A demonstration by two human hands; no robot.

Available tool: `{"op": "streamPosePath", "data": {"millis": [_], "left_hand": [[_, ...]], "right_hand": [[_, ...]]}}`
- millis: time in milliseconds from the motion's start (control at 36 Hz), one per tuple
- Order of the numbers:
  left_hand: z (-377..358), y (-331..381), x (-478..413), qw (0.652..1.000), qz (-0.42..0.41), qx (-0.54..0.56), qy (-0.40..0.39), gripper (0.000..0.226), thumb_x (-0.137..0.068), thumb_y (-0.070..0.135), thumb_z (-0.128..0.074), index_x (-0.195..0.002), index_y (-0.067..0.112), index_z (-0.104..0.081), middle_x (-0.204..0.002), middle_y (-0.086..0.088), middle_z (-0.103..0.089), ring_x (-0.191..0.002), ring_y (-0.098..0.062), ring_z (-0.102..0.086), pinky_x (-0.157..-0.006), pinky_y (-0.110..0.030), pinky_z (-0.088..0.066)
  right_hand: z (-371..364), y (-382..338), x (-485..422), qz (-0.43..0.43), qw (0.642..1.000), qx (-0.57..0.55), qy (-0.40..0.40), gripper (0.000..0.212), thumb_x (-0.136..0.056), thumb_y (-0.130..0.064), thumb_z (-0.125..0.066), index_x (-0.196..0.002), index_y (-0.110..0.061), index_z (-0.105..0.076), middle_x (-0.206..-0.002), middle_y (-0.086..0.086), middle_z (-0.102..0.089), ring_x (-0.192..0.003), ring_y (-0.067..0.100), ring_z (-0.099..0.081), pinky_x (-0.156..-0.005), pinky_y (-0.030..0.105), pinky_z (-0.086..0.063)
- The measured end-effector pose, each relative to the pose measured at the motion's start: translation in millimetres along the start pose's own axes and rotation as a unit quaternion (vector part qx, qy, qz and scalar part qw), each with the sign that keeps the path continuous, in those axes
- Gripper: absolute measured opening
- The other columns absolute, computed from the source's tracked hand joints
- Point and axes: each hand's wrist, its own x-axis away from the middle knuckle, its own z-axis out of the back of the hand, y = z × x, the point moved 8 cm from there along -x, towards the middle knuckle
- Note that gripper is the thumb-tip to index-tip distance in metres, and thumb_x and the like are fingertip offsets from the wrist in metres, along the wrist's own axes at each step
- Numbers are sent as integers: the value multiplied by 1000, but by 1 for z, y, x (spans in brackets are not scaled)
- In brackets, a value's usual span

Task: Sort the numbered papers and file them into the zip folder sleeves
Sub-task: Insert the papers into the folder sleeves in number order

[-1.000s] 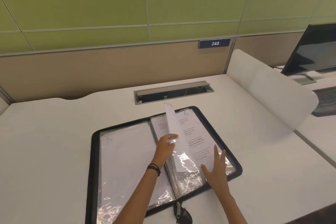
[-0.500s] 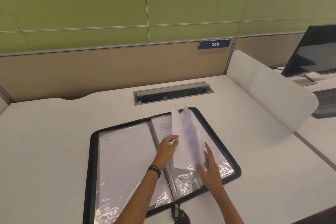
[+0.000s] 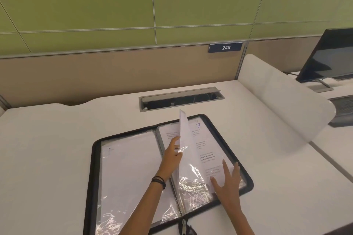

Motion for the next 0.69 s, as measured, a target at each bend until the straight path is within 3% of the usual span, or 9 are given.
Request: {"op": "streamPosePath", "data": {"millis": [111,167,222,278,361,444,528,611,694], "left_hand": [[-2,-2,0,1000,-1,-13,-20,44,-92,-5,-41,-125,20,-54,-122,0,-52,-102,-17,-56,-79,-17,-49],[-4,-2,0,1000,0,-19,-25,42,-91,-7,-41,-121,17,-58,-124,0,-55,-110,-19,-56,-88,-22,-49],[-5,-3,1,999,5,-22,-22,39,-92,-6,-42,-120,15,-59,-124,0,-56,-112,-20,-56,-91,-25,-49],[-7,-4,1,1000,13,-20,-19,34,-94,-1,-44,-120,15,-59,-126,-1,-54,-111,-20,-57,-93,-27,-49],[-10,-2,1,999,26,-20,-18,27,-98,16,-47,-122,13,-60,-129,-2,-54,-111,-15,-56,-93,-27,-47],[-10,3,3,999,24,-20,-14,38,-98,38,-45,-126,16,-59,-131,3,-54,-120,-11,-50,-97,-22,-39],[-10,5,5,999,36,-3,-6,47,-95,50,-42,-129,20,-52,-128,7,-51,-117,-10,-47,-94,-23,-36],[-9,7,5,999,27,-24,-7,46,-94,39,-53,-134,17,-44,-132,2,-52,-113,-10,-48,-92,-23,-41],[-5,7,7,999,13,-47,-5,45,-94,14,-54,-137,14,-40,-135,-3,-49,-117,-14,-48,-94,-23,-42]], "right_hand": [[-2,-4,0,25,1000,-4,-16,101,-68,-88,-29,-146,-27,-8,-154,2,16,-142,22,11,-109,42,-11],[-3,-6,-1,31,999,-14,-23,80,-85,-51,-57,-144,-31,-6,-156,6,13,-144,26,5,-111,45,-21],[-4,-10,-3,41,998,-44,-35,80,-88,-20,-59,-146,-34,-6,-157,9,-2,-142,33,-15,-100,47,-42],[-3,-16,-3,45,994,-90,-43,78,-88,-12,-56,-146,-36,-10,-145,7,-35,-120,34,-50,-77,33,-58],[-6,-28,-2,27,989,-123,-75,77,-90,1,-53,-145,-29,-9,-125,-3,-49,-88,6,-61,-59,9,-51],[-14,-43,3,49,979,-148,-129,72,-88,-7,-56,-143,-37,-19,-134,-25,-39,-112,-13,-47,-83,5,-44],[-27,-53,10,66,958,-173,-218,54,-87,-21,-59,-136,-34,-42,-130,-27,-52,-119,-7,-48,-95,17,-46],[-28,-63,16,76,945,-183,-259,42,-89,-43,-54,-128,-30,-53,-125,-25,-57,-121,-4,-48,-99,12,-38],[-18,-54,11,48,960,-207,-181,48,-86,-65,-42,-115,-33,-62,-119,-24,-62,-117,-8,-50,-104,20,-39]]}}
